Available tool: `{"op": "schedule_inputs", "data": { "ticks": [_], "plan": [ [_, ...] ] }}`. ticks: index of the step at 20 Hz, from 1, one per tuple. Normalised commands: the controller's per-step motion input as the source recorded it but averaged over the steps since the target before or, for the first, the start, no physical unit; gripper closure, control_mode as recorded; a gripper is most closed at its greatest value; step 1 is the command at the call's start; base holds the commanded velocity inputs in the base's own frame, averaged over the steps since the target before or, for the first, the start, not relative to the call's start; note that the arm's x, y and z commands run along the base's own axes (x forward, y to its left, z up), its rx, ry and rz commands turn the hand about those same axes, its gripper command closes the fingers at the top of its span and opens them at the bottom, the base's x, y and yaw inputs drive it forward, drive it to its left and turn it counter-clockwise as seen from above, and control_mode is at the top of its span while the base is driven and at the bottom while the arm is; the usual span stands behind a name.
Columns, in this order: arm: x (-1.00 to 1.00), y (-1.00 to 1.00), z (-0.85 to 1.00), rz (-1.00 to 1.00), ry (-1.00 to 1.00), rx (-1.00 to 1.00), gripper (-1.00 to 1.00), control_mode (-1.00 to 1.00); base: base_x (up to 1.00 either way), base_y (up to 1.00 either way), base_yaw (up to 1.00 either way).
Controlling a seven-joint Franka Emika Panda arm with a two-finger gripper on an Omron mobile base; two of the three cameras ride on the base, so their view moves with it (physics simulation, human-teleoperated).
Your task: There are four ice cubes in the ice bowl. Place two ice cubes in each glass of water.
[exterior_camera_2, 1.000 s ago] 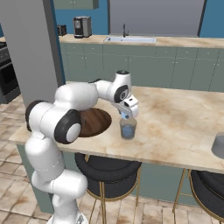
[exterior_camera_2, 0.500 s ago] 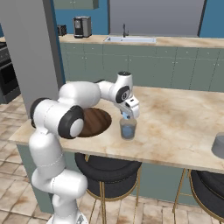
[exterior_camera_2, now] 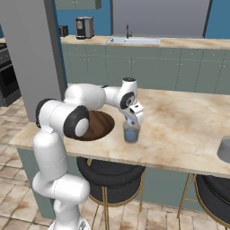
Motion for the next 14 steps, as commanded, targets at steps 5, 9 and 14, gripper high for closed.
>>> {"op": "schedule_inputs", "data": {
  "ticks": [5, 9, 14],
  "plan": [
    [0.09, -0.09, -0.16, 0.00, 0.00, 0.00, 1.00, -1.00, 0.00, 0.00, 0.00],
    [0.19, -0.01, -0.02, 0.00, 0.00, 0.00, 1.00, -1.00, 0.00, 0.00, 0.00],
    [0.21, 0.00, 0.00, 0.00, 0.00, 0.00, -1.00, -1.00, 0.00, 0.00, 0.00]
  ]
}}
